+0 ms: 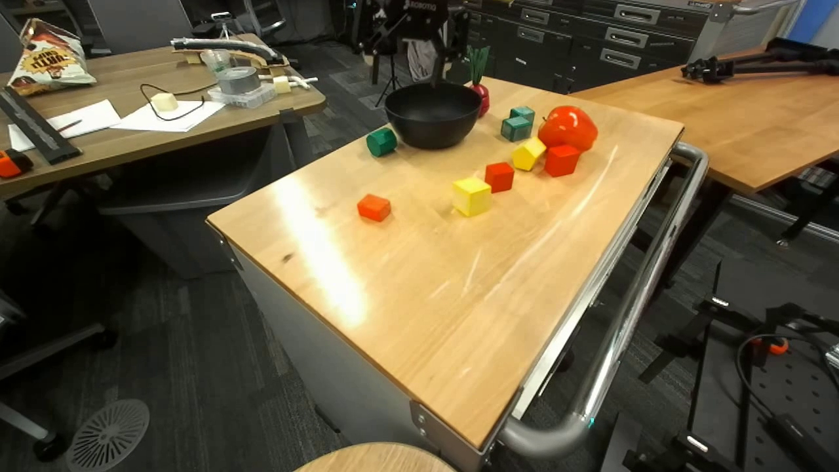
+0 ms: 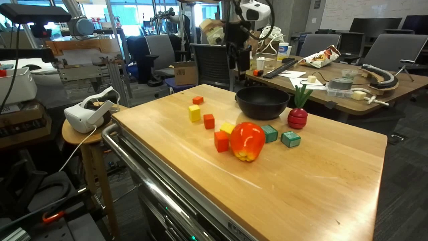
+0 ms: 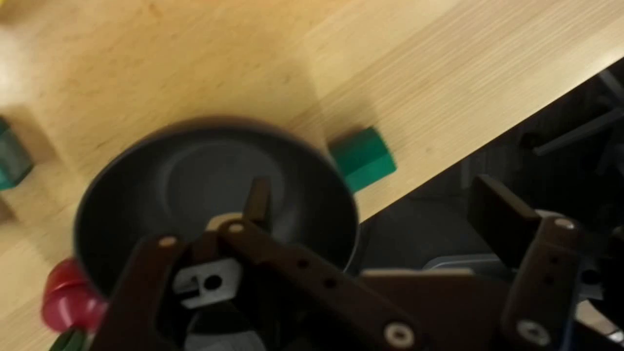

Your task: Take most of the objects from the bowl one at a time and put them on the table, then move the apple to the right, then take the block from the bowl and put it on the table

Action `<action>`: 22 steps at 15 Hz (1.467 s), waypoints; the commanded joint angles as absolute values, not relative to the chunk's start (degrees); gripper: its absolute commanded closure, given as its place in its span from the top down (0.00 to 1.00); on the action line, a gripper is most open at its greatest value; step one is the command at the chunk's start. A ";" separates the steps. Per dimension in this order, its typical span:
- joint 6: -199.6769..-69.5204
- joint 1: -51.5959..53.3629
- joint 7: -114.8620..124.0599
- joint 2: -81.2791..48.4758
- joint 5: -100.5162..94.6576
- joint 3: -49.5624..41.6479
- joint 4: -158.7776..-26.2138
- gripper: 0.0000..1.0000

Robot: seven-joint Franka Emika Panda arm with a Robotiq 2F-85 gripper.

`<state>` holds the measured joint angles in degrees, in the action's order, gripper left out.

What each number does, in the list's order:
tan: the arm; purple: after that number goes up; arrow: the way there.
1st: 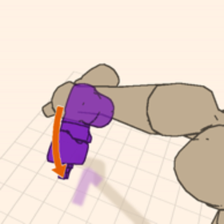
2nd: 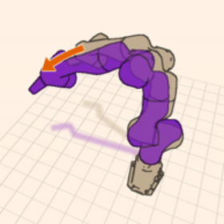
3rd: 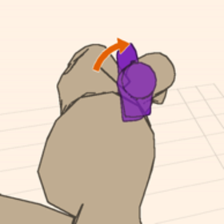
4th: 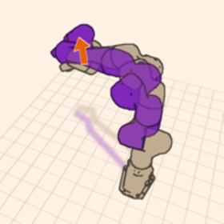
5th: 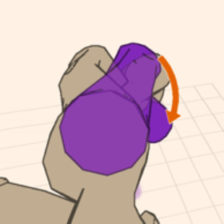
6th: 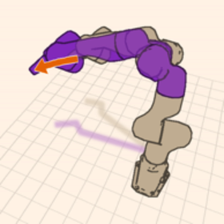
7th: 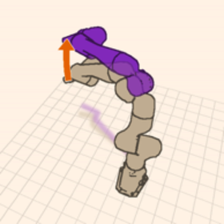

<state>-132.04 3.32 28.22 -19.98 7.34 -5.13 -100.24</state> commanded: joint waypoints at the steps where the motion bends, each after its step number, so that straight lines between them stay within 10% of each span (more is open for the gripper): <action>1: -130.93 1.07 29.25 -20.49 5.68 -7.04 -98.07 1.00; 22: -115.07 -2.07 38.12 -41.19 8.90 -7.37 -78.20 0.78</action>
